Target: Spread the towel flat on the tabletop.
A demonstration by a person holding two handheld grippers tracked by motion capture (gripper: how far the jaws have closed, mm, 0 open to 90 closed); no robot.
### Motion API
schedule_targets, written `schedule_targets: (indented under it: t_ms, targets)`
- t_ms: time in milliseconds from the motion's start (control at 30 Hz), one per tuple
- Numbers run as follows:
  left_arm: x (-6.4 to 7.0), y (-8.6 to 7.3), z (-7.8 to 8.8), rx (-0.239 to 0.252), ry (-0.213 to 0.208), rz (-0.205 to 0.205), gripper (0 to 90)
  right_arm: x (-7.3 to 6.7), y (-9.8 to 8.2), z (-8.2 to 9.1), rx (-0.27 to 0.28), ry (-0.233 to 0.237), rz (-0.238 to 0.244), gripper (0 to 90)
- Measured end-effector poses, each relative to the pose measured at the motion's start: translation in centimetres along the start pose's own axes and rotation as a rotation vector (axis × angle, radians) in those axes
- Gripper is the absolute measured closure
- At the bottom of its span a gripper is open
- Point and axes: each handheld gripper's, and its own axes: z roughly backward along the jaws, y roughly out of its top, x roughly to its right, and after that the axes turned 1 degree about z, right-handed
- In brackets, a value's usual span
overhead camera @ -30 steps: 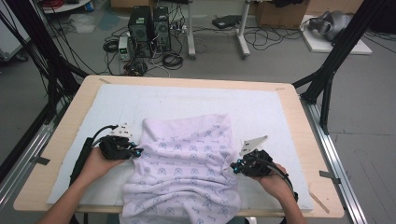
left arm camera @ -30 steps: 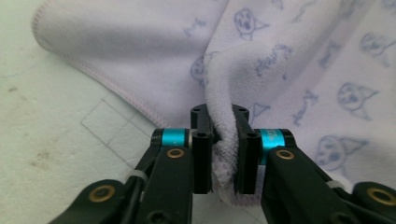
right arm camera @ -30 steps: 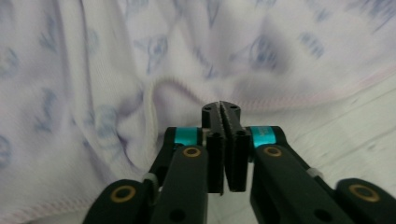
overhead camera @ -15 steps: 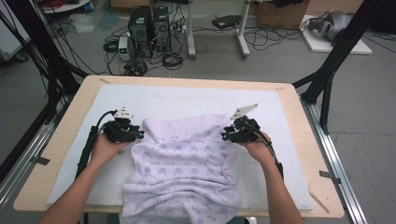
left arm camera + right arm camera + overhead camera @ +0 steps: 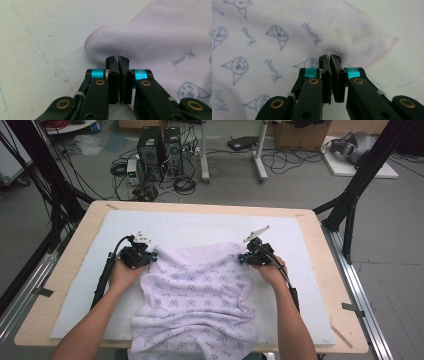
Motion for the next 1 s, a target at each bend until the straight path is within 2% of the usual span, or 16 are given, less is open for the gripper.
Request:
schedule_targets:
  t_ms: [100,167,300,367,400,433,467,500,533,600,667,733,833,900,967,1000]
  targets:
    - [-1.1,2.2,0.9,0.044,0.031,0.021,87.4,0.5,0.8,1.6,0.049,-0.031,-0.006,88.4]
    - [-1.7,4.1,1.6,0.068,0.066,0.0,87.4,0.9,1.6,3.1,0.094,-0.065,-0.01,88.5]
    - [-2.9,8.4,3.7,0.188,0.112,-0.005,87.1,1.4,3.8,6.3,0.151,-0.144,0.009,88.4]
    - [-3.3,9.3,3.9,0.197,0.123,0.012,83.5,1.5,4.5,7.4,0.197,-0.17,0.008,86.7]
    - [-3.6,9.2,3.6,0.161,0.123,0.038,73.0,1.6,4.4,7.5,0.208,-0.17,-0.004,79.7]
    - [-3.9,8.8,3.1,0.109,0.097,0.056,66.2,1.9,4.2,7.1,0.201,-0.144,-0.038,69.7]
    - [-4.0,8.3,2.7,0.071,0.084,0.061,61.9,2.0,3.9,6.5,0.159,-0.134,-0.061,64.7]
    - [-3.9,7.4,2.2,0.033,0.073,0.043,59.5,2.0,3.6,6.0,0.131,-0.12,-0.06,65.2]
    - [-3.7,6.5,1.9,0.025,0.058,0.046,59.4,1.7,3.0,5.4,0.115,-0.103,-0.041,65.2]
    - [-3.3,4.9,1.5,0.01,0.011,0.056,57.1,1.3,2.2,4.4,0.091,-0.073,-0.047,63.8]
    - [-2.5,3.7,1.4,-0.004,-0.021,0.041,54.4,1.0,1.5,3.7,0.075,-0.03,-0.053,61.6]
    - [-1.3,2.4,1.4,-0.011,-0.057,0.014,54.4,0.0,0.8,3.1,0.054,-0.009,-0.017,60.1]
    - [-0.1,1.2,1.7,-0.023,-0.098,-0.012,54.1,-1.0,0.1,3.0,0.054,0.017,0.002,58.7]
    - [0.7,0.4,2.4,0.007,-0.11,-0.042,53.7,-1.7,-0.3,3.3,0.07,0.035,0.011,58.2]
    - [1.4,-0.2,3.0,0.016,-0.135,-0.047,53.6,-2.6,-0.8,3.7,0.089,0.059,0.008,57.4]
    - [1.7,-0.6,3.4,0.017,-0.144,-0.062,53.5,-3.1,-1.0,4.0,0.096,0.068,0.006,57.4]
